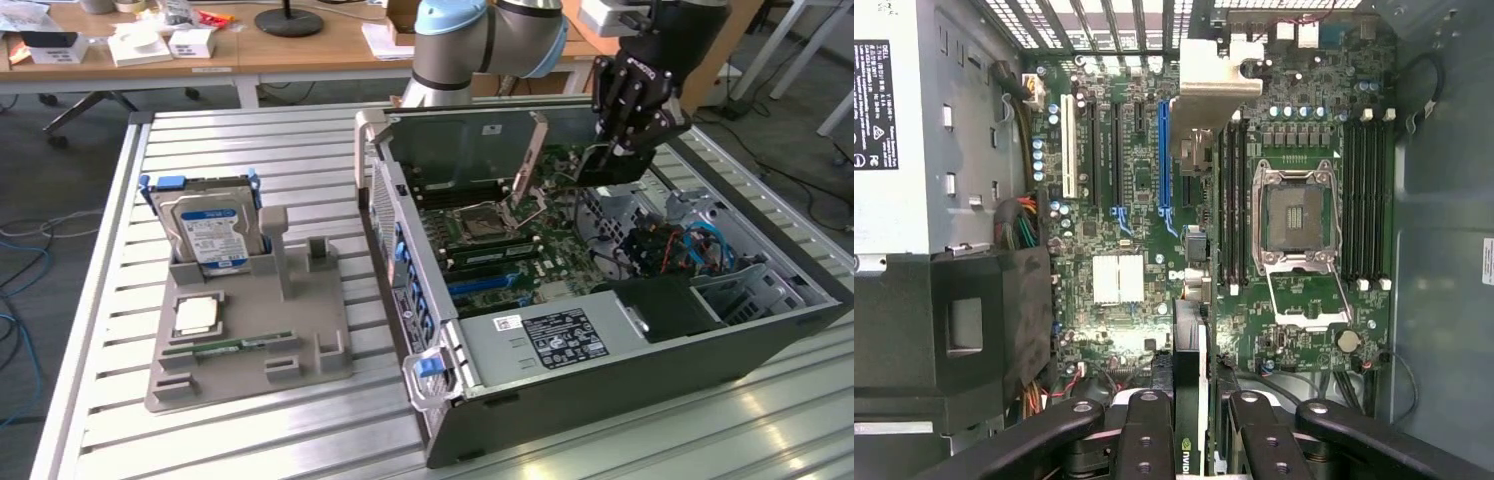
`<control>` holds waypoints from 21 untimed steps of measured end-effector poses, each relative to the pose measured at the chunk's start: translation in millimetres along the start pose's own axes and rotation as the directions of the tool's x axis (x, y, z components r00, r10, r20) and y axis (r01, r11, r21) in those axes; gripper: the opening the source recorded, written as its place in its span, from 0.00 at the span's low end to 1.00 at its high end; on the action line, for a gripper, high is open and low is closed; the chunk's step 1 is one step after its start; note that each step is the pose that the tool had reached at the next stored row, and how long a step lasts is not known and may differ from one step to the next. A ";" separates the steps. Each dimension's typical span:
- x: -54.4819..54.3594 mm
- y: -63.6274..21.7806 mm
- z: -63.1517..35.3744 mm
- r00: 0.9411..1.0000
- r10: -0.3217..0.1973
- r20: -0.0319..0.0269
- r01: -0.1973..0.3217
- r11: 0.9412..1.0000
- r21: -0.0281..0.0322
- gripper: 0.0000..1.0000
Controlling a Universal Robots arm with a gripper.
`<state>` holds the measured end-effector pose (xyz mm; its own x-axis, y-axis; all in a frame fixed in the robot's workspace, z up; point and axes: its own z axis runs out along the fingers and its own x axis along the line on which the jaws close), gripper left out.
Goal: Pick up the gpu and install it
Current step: 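Insert the gpu into the slot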
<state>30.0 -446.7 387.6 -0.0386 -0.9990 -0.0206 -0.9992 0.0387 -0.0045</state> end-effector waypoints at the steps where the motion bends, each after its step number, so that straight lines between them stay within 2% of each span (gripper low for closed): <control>1: 0.1 0.8 0.1 1.000 0.000 0.000 0.000 1.000 0.000 0.26; 9: 0.7 17.3 0.0 1.000 0.000 0.000 0.000 1.000 0.002 0.26; 21: 1.1 31.5 1.1 1.000 0.000 0.000 0.000 1.000 0.002 0.26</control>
<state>-1.5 -446.6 386.3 -0.0386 -0.9990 -0.0209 -0.9992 0.0387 -0.0060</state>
